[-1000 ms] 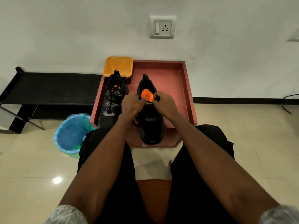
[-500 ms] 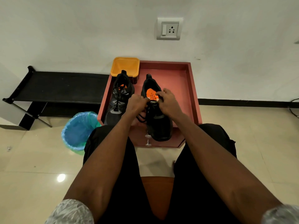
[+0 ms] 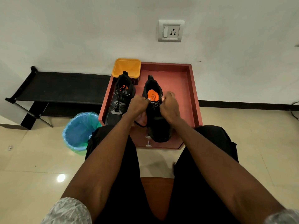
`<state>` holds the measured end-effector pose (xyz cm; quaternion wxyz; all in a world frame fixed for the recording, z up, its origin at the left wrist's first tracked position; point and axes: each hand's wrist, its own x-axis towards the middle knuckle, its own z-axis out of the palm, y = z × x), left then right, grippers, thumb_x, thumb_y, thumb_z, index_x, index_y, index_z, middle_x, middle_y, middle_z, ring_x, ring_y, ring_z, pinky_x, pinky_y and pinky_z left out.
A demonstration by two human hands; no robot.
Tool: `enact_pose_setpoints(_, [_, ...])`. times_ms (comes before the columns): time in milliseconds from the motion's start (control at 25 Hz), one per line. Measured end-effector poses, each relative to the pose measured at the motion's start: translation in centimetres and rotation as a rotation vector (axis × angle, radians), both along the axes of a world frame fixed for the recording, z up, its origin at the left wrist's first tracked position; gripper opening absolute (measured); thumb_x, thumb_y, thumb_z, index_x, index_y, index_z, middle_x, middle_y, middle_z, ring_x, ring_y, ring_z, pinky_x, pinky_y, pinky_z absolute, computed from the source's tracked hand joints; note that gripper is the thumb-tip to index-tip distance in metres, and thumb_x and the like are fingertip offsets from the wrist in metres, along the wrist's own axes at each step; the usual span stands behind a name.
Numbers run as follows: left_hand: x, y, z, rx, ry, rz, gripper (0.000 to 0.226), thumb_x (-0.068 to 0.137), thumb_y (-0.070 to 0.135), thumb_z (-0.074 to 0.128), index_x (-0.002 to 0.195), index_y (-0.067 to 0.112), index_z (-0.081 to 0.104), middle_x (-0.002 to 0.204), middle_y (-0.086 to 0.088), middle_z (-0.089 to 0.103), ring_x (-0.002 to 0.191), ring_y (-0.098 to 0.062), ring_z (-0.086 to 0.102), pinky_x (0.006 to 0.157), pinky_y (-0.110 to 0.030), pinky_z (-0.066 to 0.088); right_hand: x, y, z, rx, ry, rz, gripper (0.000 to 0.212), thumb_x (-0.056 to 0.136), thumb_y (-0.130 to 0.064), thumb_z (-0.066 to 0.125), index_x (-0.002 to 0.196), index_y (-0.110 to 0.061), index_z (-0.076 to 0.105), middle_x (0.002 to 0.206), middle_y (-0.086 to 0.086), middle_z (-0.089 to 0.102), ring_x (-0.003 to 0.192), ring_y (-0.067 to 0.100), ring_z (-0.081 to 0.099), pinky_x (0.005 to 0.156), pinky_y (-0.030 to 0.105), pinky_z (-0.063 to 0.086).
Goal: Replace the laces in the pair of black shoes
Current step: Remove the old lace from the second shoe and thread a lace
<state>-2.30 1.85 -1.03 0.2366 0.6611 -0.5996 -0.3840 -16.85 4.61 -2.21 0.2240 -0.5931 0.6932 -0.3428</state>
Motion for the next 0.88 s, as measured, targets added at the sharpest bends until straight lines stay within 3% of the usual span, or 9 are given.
enact_pose_setpoints(160, [0.1, -0.3, 0.1, 0.03, -0.002, -0.012, 0.051, 0.094, 0.027, 0.062, 0.054, 0.01, 0.037, 0.056, -0.007, 0.041, 0.047, -0.018, 0.034, 0.055, -0.032, 0.032, -1.6, -0.9, 0.7, 0.26, -0.936, -0.486, 0.021, 0.087, 0.01, 0.038, 0.073, 0.001, 0.052, 0.077, 0.018, 0.058, 0.067, 0.028, 0.06, 0.056, 0.031, 0.053])
enact_pose_setpoints(200, [0.1, -0.3, 0.0, 0.033, 0.0, -0.011, 0.05, 0.095, 0.028, 0.061, 0.055, 0.01, 0.037, 0.056, -0.007, 0.042, 0.046, -0.018, 0.034, 0.054, -0.031, 0.031, -1.8, -0.9, 1.0, 0.267, -0.945, -0.492, 0.019, 0.088, 0.009, 0.039, 0.076, 0.0, 0.052, 0.083, 0.018, 0.059, 0.07, 0.028, 0.062, 0.058, 0.031, 0.055])
enact_pose_setpoints(280, [0.1, -0.3, 0.2, 0.048, -0.001, -0.022, 0.051, 0.096, 0.029, 0.06, 0.055, 0.009, 0.037, 0.056, -0.008, 0.042, 0.046, -0.018, 0.034, 0.055, -0.032, 0.03, -1.8, -0.7, 1.2, 0.153, -0.433, -0.308, 0.014, 0.088, 0.003, 0.045, 0.092, -0.003, 0.056, 0.108, 0.017, 0.055, 0.084, 0.028, 0.061, 0.065, 0.034, 0.055])
enact_pose_setpoints(360, [0.2, -0.4, 0.7, 0.061, -0.039, -0.066, 0.053, 0.098, 0.032, 0.056, 0.054, 0.009, 0.038, 0.056, -0.006, 0.043, 0.048, -0.019, 0.036, 0.057, -0.032, 0.031, -1.4, -0.3, 0.8, -0.057, 0.081, 0.051, 0.031, 0.09, -0.003, 0.049, 0.118, -0.005, 0.06, 0.136, 0.017, 0.046, 0.111, 0.032, 0.055, 0.086, 0.042, 0.053])
enact_pose_setpoints(520, [-0.2, -0.3, 1.4, 0.045, -0.153, -0.119, 0.051, 0.099, 0.035, 0.053, 0.055, 0.011, 0.043, 0.057, -0.004, 0.047, 0.055, -0.022, 0.044, 0.057, -0.031, 0.033, -0.3, -0.1, -0.5, -0.027, 0.474, 0.37, 0.042, 0.087, -0.004, 0.055, 0.128, -0.008, 0.062, 0.153, 0.019, 0.034, 0.14, 0.038, 0.028, 0.105, 0.054, 0.038])
enact_pose_setpoints(640, [-0.1, -0.2, 0.8, -0.007, -0.165, -0.131, 0.053, 0.099, 0.031, 0.053, 0.053, 0.01, 0.04, 0.054, -0.005, 0.045, 0.053, -0.022, 0.041, 0.057, -0.035, 0.033, -0.2, -0.4, -0.6, -0.03, 0.478, 0.347, 0.035, 0.089, -0.002, 0.054, 0.123, -0.001, 0.061, 0.148, 0.017, 0.041, 0.13, 0.038, 0.04, 0.096, 0.052, 0.046])
enact_pose_setpoints(720, [0.1, -0.5, 0.5, -0.041, -0.19, -0.155, 0.052, 0.099, 0.028, 0.053, 0.053, 0.008, 0.04, 0.055, -0.007, 0.046, 0.052, -0.023, 0.041, 0.056, -0.034, 0.033, 0.0, -0.3, -0.1, -0.057, 0.323, 0.322, 0.029, 0.088, 0.001, 0.05, 0.117, 0.003, 0.057, 0.136, 0.018, 0.047, 0.105, 0.036, 0.055, 0.078, 0.042, 0.05])
enact_pose_setpoints(800, [0.1, -0.8, 0.6, -0.039, -0.186, -0.159, 0.047, 0.097, 0.024, 0.052, 0.056, 0.006, 0.041, 0.059, -0.01, 0.049, 0.055, -0.025, 0.043, 0.055, -0.034, 0.034, -0.1, -0.2, 1.0, -0.037, 0.095, 0.116, 0.014, 0.092, 0.0, 0.045, 0.103, -0.001, 0.054, 0.117, 0.015, 0.053, 0.077, 0.024, 0.055, 0.058, 0.028, 0.042])
enact_pose_setpoints(880, [-0.1, -0.9, 0.9, -0.037, -0.2, -0.157, 0.045, 0.097, 0.022, 0.051, 0.056, 0.008, 0.039, 0.058, -0.008, 0.046, 0.055, -0.024, 0.04, 0.056, -0.034, 0.032, -1.0, -0.6, 2.3, 0.024, -0.182, -0.25, 0.012, 0.095, -0.002, 0.043, 0.099, -0.003, 0.054, 0.103, 0.011, 0.055, 0.068, 0.013, 0.05, 0.049, 0.019, 0.034])
